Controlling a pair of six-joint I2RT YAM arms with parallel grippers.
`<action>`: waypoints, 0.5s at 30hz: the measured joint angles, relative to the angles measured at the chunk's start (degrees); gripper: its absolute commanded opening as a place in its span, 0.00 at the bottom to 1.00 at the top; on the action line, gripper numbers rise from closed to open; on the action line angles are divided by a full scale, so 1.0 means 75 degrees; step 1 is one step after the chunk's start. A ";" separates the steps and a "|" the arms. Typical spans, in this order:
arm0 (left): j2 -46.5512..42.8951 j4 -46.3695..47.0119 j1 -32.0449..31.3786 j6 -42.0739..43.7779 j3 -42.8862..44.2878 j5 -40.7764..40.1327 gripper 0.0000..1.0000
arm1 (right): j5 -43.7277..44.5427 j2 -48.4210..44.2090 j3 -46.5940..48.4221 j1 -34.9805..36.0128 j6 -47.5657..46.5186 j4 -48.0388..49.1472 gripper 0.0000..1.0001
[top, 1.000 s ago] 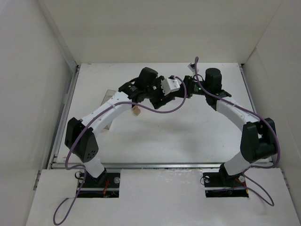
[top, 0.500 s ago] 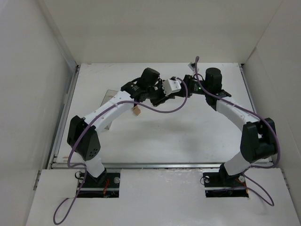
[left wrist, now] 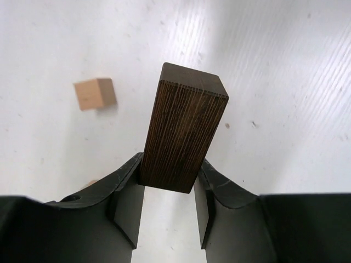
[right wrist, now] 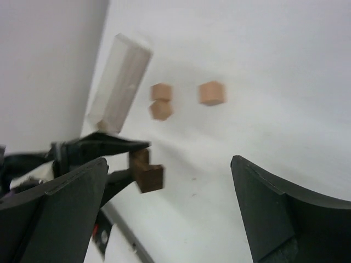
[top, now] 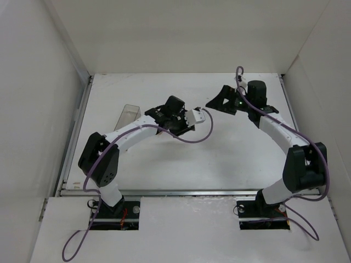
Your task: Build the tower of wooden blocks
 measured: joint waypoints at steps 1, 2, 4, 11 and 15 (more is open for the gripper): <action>0.0000 0.0003 0.0003 0.0041 -0.0137 -0.0050 0.00 | 0.0332 -0.0073 -0.0006 -0.0160 -0.0012 -0.0230 1.00; 0.0003 0.0012 0.0003 0.0079 -0.0236 -0.0082 0.00 | 0.0650 -0.0131 -0.0006 -0.0309 -0.0035 -0.0437 1.00; 0.0023 0.0149 0.0000 0.0154 -0.0379 -0.0108 0.00 | 0.1134 -0.0187 -0.0006 -0.0571 -0.0067 -0.0755 1.00; 0.0507 0.0854 0.0000 0.0204 -0.0560 -0.0137 0.00 | 0.1833 -0.0192 -0.0044 -0.0702 -0.0216 -0.1399 1.00; 0.0813 0.0994 0.0000 0.0207 -0.0755 -0.0146 0.00 | 0.1970 -0.0195 -0.0076 -0.0699 -0.0271 -0.1513 1.00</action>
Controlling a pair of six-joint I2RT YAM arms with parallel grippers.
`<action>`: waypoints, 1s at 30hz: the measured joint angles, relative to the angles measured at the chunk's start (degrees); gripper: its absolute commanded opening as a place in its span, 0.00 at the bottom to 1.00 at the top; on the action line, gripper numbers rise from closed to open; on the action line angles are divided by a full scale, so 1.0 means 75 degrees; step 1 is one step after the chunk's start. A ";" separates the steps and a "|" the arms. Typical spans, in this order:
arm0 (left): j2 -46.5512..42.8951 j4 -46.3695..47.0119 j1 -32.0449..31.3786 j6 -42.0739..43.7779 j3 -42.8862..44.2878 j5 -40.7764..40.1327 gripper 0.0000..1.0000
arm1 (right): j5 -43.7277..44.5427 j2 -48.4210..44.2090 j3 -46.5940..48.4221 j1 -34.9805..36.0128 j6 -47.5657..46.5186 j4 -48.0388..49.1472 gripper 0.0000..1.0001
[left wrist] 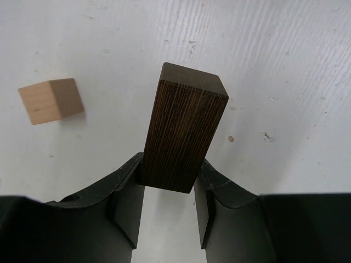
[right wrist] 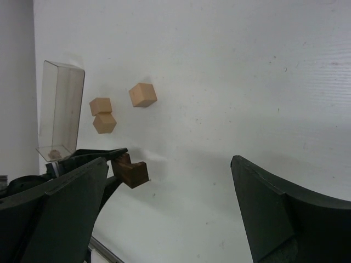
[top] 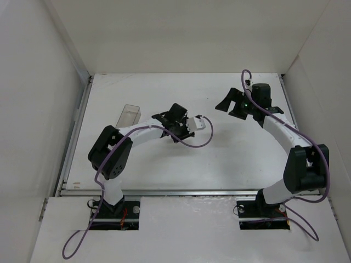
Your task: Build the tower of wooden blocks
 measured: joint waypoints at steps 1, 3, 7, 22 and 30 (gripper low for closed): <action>0.0093 0.0012 0.0000 0.0000 0.0000 0.0000 0.00 | 0.0020 -0.0006 0.0000 0.0000 -0.0015 -0.0006 1.00; 0.0303 0.0044 0.0000 0.0000 -0.0023 -0.0009 0.00 | 0.0044 -0.0020 0.0000 0.0000 -0.0026 -0.0029 1.00; 0.0367 0.0149 0.0000 0.0026 -0.0184 -0.0023 0.00 | 0.0073 -0.0029 0.0000 0.0000 -0.0087 -0.0041 1.00; 0.0816 0.0385 0.0000 0.0321 0.0061 -0.0166 0.25 | 0.0093 -0.0029 0.0000 0.0000 -0.0134 -0.0044 1.00; 0.0927 0.0096 -0.0003 0.0373 0.0321 -0.0300 0.47 | 0.0099 -0.0029 0.0000 0.0000 -0.0134 -0.0044 1.00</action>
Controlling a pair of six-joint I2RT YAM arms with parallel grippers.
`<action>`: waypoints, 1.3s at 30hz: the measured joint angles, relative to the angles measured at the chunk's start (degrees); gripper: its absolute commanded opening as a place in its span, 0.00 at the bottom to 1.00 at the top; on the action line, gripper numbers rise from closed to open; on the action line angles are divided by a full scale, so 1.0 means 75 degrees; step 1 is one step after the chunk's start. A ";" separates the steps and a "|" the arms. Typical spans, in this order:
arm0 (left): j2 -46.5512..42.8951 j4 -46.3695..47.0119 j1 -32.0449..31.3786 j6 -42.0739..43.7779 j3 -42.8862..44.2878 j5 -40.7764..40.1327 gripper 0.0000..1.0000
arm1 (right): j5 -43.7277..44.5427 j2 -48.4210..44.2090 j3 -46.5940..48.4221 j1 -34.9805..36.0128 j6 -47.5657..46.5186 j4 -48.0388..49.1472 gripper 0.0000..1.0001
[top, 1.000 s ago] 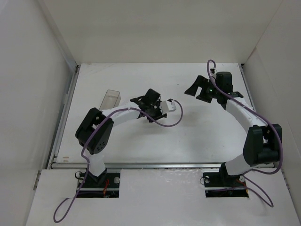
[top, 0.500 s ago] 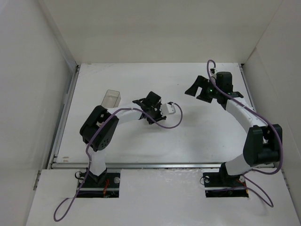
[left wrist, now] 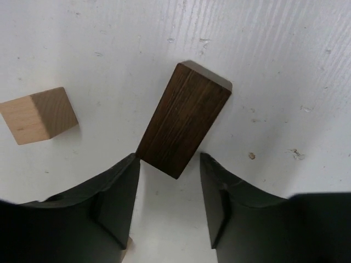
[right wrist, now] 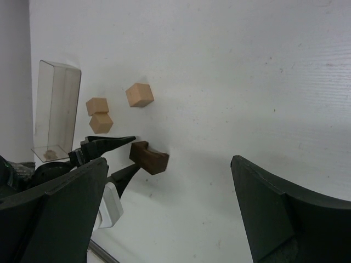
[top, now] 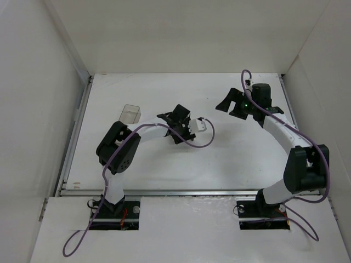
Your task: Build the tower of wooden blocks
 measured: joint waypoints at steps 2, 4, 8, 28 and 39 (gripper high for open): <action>0.0009 -0.0079 0.0000 0.0038 0.0070 -0.0090 0.56 | 0.0000 0.0003 0.0000 0.0000 0.0000 -0.0003 1.00; 0.0009 -0.0195 0.0000 0.0052 0.0128 -0.0163 0.57 | 0.0000 0.0000 0.0000 -0.0003 0.0000 0.0000 1.00; 0.0015 -0.0373 0.0000 0.0061 0.0187 -0.0251 0.57 | 0.0000 0.0000 0.0000 0.0000 0.0000 -0.0003 1.00; -0.1903 -0.1390 0.1291 -0.0778 0.0064 0.0006 0.54 | 0.1507 0.0169 -0.0061 0.0895 -0.0335 -0.1236 0.99; -0.2530 -0.0758 0.3031 -0.2888 -0.0510 -0.0635 0.51 | 0.2850 0.2215 0.0493 0.3290 -0.0455 -0.2124 0.99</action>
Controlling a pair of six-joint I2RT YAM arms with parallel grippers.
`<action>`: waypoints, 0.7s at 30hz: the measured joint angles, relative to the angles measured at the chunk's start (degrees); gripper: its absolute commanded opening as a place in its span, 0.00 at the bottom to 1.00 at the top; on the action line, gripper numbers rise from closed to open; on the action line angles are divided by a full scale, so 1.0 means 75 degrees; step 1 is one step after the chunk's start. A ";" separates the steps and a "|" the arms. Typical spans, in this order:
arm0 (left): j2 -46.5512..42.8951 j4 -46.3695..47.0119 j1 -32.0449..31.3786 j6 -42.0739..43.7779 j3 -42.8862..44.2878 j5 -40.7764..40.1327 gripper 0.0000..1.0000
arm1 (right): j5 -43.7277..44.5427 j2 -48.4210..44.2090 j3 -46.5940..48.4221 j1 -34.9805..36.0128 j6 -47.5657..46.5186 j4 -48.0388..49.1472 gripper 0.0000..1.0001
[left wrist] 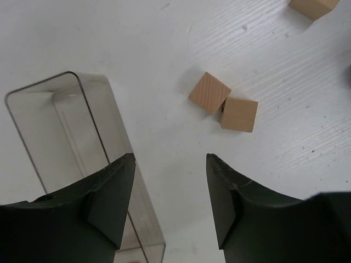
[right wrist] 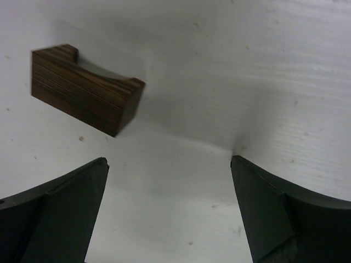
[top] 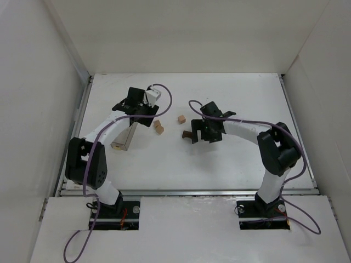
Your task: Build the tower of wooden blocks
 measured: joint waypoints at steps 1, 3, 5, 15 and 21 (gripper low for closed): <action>0.0047 0.0012 -0.0026 -0.0122 -0.0073 -0.0026 0.51 | 0.0090 0.0090 0.0149 0.0093 -0.0003 0.0009 0.99; 0.0096 0.0020 -0.0044 -0.0329 -0.0192 -0.0044 0.51 | 0.0268 0.0189 0.0344 0.0207 0.0003 0.0003 0.99; 0.0114 0.0044 -0.0070 -0.0495 -0.0221 -0.0079 0.51 | 0.0423 0.0239 0.0455 0.0245 0.0012 -0.0003 0.99; 0.0286 0.0341 -0.0064 -0.0906 -0.0221 -0.0271 0.50 | 0.1215 0.0705 0.0860 0.0245 0.0079 -0.0259 0.99; 0.0289 0.0379 -0.0064 -0.0950 -0.0221 -0.0297 0.50 | 0.1323 0.0708 0.0874 0.0251 0.0026 -0.0300 0.97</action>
